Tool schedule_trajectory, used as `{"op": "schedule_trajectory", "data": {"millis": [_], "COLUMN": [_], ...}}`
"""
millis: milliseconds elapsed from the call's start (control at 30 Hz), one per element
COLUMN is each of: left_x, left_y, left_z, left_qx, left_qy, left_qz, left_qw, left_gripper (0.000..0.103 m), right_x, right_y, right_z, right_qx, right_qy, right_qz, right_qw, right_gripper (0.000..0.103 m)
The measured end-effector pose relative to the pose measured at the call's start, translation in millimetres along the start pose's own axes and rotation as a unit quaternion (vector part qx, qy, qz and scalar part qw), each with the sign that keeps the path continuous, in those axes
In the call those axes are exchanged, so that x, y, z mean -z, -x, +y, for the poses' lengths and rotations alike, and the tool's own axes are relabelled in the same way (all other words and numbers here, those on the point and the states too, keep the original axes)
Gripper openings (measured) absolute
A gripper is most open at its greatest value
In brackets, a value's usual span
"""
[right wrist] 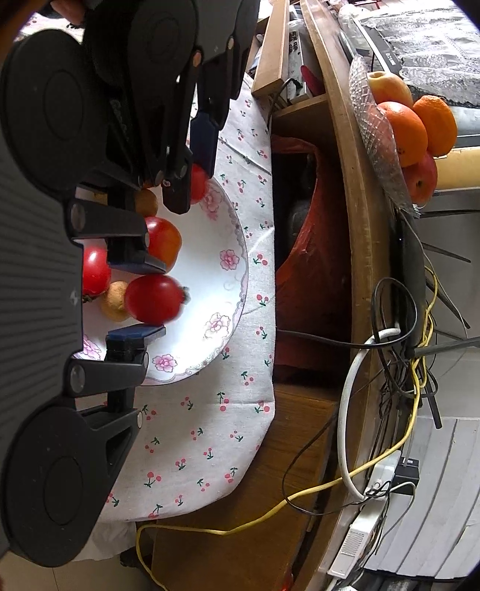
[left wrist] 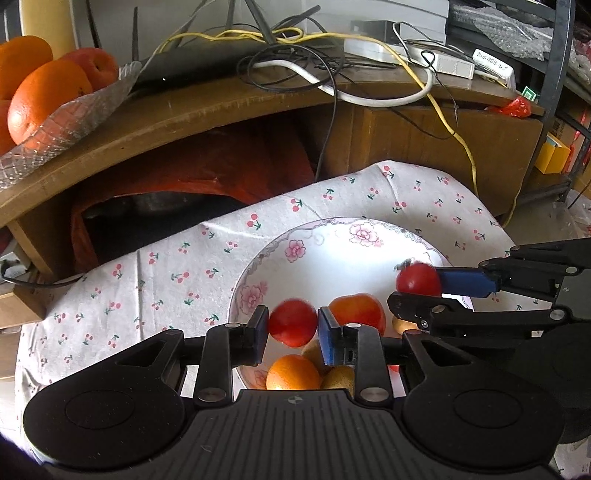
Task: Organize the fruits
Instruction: 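Release both red tomatoes into the white bowl with both tools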
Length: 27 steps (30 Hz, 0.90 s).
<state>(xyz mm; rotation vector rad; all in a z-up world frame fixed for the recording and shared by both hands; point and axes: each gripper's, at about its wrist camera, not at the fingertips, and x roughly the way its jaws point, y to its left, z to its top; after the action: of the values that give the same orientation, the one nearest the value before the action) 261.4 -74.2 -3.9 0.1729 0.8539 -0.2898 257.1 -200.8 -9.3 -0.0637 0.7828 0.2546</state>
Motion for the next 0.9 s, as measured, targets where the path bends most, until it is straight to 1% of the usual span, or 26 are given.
{"op": "schedule_trajectory", "data": {"millis": [67,200,267,500,667,900], "left_x": [-1,-3,-3,-2,10,37], "left_y": [1,3,6,27,47,70], "left_z": [2,4,5,6,5,-1], "left_qx": [-0.002,-0.003,-0.004,-0.003,0.001,0.011], "left_qy": [0.004,0.006,0.008,0.004,-0.01,-0.032], "left_qz": [-0.002,-0.006,-0.009,-0.023,-0.025,-0.013], "left_qw": [1.0,1.0,0.9999,0.9997,0.9996,0.9993], "left_gripper": [0.043,0.045,0.048,0.054,0.061,0.062], "right_x": [-1,-2,-3,-2,4,16], "right_y": [1,4,6,20,34,60], "right_z": [-1,-2,-2,2,9,21], "right_qx": [-0.001,-0.004,-0.002,0.002,0.0,-0.008], "right_qy": [0.0,-0.002,-0.004,-0.012,-0.009,-0.007], "right_qz": [-0.003,-0.011,-0.014,-0.022,-0.023,-0.025], "right_qw": [1.0,1.0,1.0,1.0,1.0,1.0], "right_gripper": [0.031,0.032,0.032,0.032,0.032,0.032]}}
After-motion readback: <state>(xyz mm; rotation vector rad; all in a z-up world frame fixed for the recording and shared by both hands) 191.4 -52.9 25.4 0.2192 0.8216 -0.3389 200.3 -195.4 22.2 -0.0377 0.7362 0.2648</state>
